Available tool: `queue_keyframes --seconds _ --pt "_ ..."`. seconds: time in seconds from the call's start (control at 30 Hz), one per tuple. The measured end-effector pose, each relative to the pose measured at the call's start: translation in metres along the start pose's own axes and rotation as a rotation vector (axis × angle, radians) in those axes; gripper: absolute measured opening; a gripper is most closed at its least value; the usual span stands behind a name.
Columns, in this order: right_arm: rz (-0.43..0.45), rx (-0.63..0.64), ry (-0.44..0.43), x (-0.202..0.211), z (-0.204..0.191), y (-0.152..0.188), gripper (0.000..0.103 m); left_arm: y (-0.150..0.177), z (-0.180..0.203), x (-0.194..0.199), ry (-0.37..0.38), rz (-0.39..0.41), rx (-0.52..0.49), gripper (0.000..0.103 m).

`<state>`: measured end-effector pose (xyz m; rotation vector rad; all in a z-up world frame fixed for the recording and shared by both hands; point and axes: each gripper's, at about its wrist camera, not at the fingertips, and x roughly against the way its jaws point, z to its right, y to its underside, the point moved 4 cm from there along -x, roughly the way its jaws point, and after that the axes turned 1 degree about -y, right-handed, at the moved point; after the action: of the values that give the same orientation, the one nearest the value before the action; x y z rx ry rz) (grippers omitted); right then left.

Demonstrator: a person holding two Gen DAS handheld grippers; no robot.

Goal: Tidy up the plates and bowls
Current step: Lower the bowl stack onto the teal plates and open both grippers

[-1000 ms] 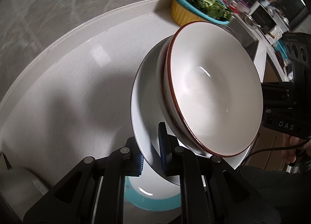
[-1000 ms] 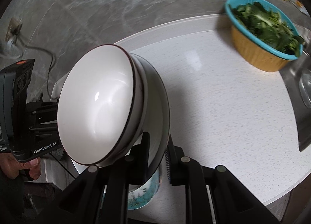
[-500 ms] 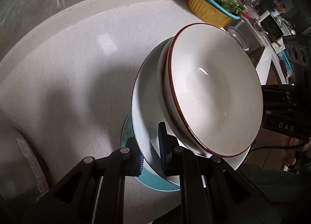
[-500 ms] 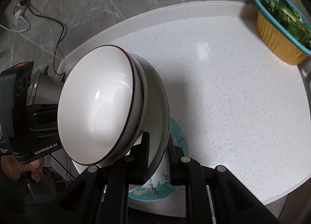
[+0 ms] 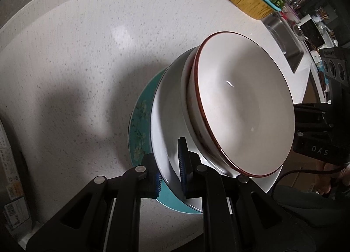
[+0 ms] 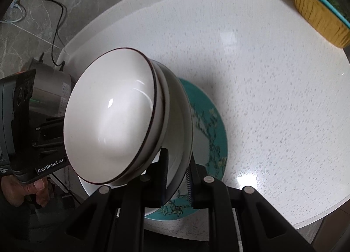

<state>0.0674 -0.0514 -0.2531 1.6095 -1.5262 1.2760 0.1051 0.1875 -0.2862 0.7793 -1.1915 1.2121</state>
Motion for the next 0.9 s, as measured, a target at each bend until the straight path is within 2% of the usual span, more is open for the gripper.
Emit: queue_keyframes --seconds 0.37,0.5,0.9 --pt "0.002 0.008 0.034 -0.023 -0.009 0.005 0.017 0.012 0.000 -0.023 -0.007 -0.003 0.003 0.011" --pt "0.007 0.012 0.039 -0.028 -0.011 0.007 0.016 0.006 0.006 -0.027 -0.011 0.005 -0.001 0.011" --pt "0.038 0.017 0.061 -0.035 -0.018 0.012 0.016 0.015 0.012 -0.024 -0.023 0.046 -0.008 0.011"
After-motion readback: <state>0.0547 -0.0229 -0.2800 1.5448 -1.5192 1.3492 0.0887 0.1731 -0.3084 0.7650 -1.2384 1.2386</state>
